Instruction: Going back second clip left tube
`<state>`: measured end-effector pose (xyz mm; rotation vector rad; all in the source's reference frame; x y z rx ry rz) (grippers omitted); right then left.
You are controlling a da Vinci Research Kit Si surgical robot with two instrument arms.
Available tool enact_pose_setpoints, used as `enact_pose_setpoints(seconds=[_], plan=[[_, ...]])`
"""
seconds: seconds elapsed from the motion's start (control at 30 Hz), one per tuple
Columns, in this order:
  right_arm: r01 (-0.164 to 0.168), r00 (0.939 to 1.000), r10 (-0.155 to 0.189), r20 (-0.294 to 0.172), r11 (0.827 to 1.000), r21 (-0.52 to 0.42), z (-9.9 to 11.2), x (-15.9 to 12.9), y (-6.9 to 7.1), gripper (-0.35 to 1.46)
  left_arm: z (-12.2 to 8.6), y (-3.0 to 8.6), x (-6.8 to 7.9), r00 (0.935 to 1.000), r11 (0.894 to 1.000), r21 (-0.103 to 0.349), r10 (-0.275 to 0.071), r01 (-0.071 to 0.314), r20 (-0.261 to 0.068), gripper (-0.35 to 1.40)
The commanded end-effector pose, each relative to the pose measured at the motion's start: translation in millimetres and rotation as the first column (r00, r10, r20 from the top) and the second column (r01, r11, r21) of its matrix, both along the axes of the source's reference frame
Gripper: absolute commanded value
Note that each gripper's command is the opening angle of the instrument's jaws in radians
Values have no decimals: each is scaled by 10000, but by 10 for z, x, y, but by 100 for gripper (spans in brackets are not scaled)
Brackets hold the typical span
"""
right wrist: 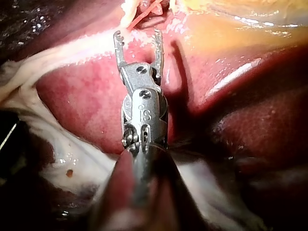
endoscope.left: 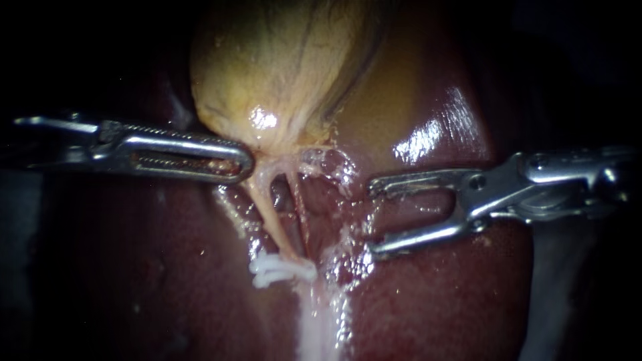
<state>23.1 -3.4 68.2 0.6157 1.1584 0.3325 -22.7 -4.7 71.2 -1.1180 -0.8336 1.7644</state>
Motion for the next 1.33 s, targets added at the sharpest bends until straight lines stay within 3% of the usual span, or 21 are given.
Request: enact_pose_setpoints(seconds=[0.03, 0.63, 0.87, 1.33], plan=[[31, 10000, -32, -29, 10000, -83, 0, 0, 0, 50, 2, 0, -1, 10000, 10000, -9, -12, 12, -13, -35], [64, 10000, -64, -48, 9999, -82, 0, -7, 0, 50, 54, 9, -33, 10000, 9998, -187, 16, -17, -73, -35], [64, 10000, -64, -48, 9999, -82, 0, -7, 0, 50, 58, 9, -42, 10000, 9998, -179, 47, -48, -54, -35], [76, 10000, -77, -63, 9999, -123, -1, -8, 1, 50, 57, 9, -42, 10000, 9998, -176, 48, -49, -52, -35]])
